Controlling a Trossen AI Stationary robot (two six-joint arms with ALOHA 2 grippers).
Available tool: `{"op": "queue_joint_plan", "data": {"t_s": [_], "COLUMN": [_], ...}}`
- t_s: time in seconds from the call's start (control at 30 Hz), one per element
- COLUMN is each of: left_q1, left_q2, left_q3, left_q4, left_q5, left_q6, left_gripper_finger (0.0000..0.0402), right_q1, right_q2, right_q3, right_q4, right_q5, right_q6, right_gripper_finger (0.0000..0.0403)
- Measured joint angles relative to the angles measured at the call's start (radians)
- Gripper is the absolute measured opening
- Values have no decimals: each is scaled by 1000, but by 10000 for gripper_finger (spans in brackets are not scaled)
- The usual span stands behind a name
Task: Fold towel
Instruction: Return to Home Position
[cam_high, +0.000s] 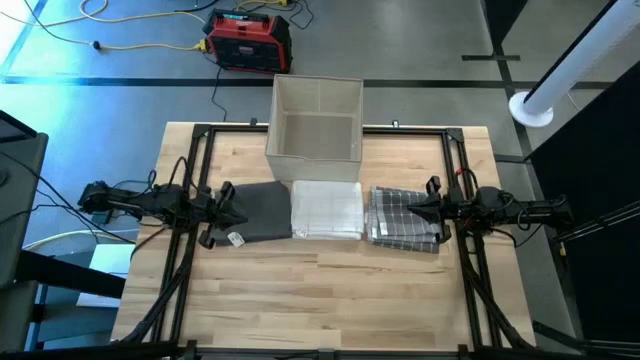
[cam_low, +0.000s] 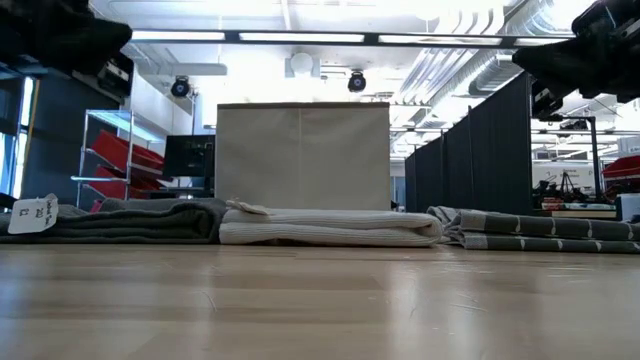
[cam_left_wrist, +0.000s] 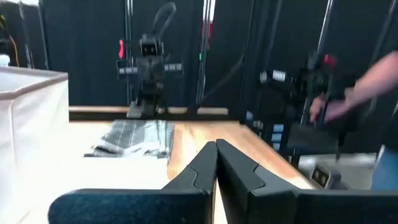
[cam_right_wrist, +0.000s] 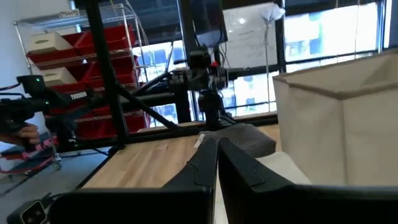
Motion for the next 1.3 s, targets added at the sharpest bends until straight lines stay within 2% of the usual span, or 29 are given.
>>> {"op": "queue_joint_plan", "data": {"t_s": [0.2, 0.47, 0.67, 0.8, 1.07, 1.3], "left_q1": [0, 0, 0, 0, 0, 0], "left_q2": [-52, -54, -54, -54, -53, -52], "left_q3": [-6, -6, -7, -7, -7, -7], "left_q4": [-33, -75, -116, -136, -151, -157], "left_q5": [9, -13, -36, -46, -31, -31], "left_q6": [-6, 2, 1, 1, -217, -216], "left_gripper_finger": [0, 0, 0, 0, 0, 0], "right_q1": [0, 0, 0, 0, 0, 0], "right_q2": [9, 20, 20, 20, 20, 20], "right_q3": [0, 0, 0, 0, 0, 0], "right_q4": [-38, -86, -87, -87, -87, -87], "right_q5": [6, 14, 11, 11, 12, 12], "right_q6": [2, 10, 212, 274, 271, 272], "right_gripper_finger": [0, 0, 0, 0, 0, 0]}}
